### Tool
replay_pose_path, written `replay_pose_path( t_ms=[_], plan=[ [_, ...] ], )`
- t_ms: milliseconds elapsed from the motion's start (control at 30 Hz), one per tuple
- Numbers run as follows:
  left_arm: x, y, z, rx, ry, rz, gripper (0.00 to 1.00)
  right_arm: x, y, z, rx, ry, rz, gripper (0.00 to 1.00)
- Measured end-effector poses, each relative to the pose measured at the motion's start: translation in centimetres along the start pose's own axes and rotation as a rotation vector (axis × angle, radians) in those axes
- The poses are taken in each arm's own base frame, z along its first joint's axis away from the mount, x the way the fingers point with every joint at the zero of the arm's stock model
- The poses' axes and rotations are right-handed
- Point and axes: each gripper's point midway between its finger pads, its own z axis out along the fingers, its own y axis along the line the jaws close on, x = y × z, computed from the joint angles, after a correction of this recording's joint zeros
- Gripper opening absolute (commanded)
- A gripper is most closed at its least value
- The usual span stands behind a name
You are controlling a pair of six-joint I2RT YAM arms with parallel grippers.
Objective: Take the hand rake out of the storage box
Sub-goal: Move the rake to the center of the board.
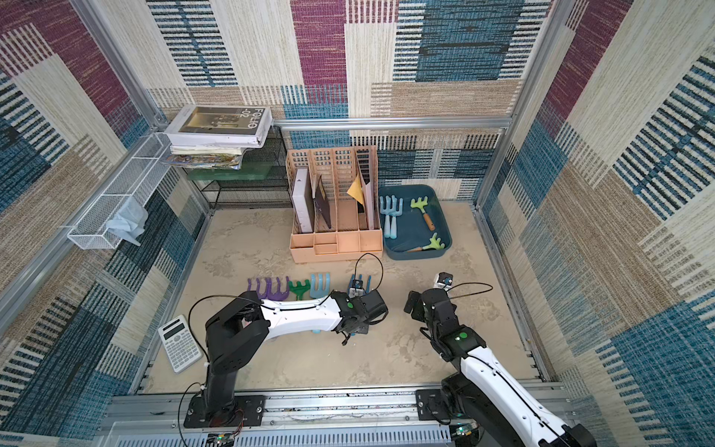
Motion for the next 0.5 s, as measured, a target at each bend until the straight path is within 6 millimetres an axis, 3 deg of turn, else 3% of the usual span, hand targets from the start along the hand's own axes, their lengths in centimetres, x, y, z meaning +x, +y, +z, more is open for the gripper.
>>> replay_pose_path(
  t_ms=[367,500],
  plan=[
    [-1.7,3.0,0.8,-0.032,0.003,-0.107,0.12,0.1,0.4,0.0,-0.028,-0.001,0.003,0.96],
    [-2.1,3.8,0.9,-0.047,0.01,-0.135,0.2,0.0,0.6,0.0,-0.037,-0.008,0.007,0.96]
  ],
)
